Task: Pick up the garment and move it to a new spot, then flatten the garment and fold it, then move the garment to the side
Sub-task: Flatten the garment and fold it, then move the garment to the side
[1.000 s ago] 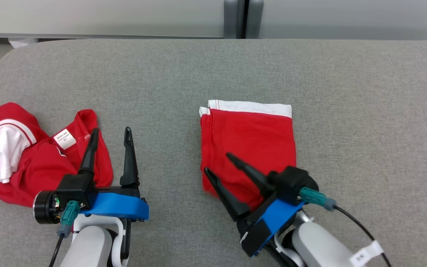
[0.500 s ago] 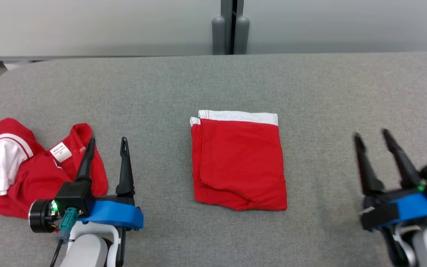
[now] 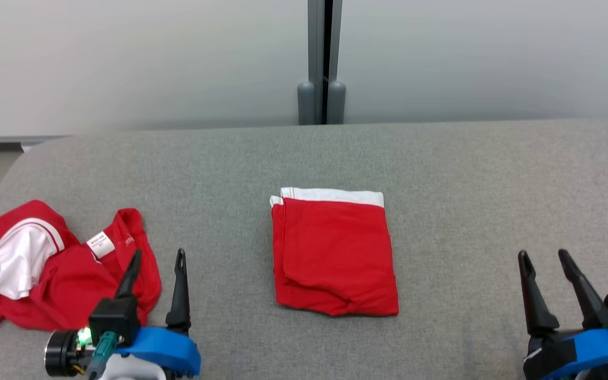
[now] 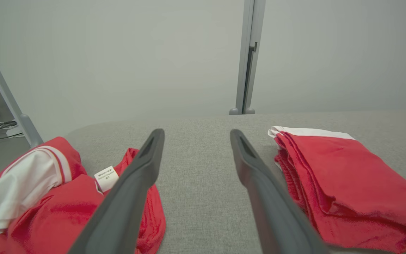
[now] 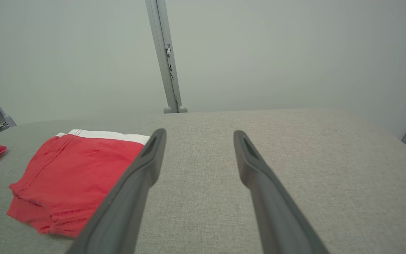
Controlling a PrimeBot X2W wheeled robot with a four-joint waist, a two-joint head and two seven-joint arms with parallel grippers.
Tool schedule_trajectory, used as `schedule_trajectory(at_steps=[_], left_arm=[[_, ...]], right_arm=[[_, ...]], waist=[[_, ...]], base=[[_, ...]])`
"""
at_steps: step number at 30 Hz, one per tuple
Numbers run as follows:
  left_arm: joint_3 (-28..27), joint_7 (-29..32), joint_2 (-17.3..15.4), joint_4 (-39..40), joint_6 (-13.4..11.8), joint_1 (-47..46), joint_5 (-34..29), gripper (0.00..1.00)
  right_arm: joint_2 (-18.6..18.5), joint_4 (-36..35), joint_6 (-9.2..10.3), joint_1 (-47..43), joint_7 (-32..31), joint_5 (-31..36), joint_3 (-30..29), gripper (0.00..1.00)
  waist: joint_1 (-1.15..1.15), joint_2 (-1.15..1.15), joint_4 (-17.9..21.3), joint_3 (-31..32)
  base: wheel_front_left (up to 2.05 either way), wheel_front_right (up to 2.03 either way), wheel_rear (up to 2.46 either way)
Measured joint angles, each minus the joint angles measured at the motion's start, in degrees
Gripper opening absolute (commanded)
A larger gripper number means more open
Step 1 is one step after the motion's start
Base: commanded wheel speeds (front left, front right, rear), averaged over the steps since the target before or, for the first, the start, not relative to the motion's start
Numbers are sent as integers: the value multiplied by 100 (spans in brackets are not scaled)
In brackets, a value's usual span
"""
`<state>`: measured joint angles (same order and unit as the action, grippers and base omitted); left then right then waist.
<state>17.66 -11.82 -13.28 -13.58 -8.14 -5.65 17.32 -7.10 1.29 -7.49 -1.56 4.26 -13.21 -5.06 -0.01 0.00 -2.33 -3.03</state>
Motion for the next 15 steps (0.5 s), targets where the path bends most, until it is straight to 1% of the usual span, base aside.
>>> schedule_trajectory(at_steps=[6, 15], left_arm=[[29, 99, -81, -15, -10, 369, 83, 100], [44, 164, -135, 5, -19, 435, 142, 100]], right_arm=[[144, -222, 0, -410, -190, 56, 26, 100], [245, -526, 0, -605, -401, 99, 32, 100]], waist=[[-1, -1, 30, 359], [0, 0, 64, 465]], base=[[0, 0, 0], [0, 0, 0]])
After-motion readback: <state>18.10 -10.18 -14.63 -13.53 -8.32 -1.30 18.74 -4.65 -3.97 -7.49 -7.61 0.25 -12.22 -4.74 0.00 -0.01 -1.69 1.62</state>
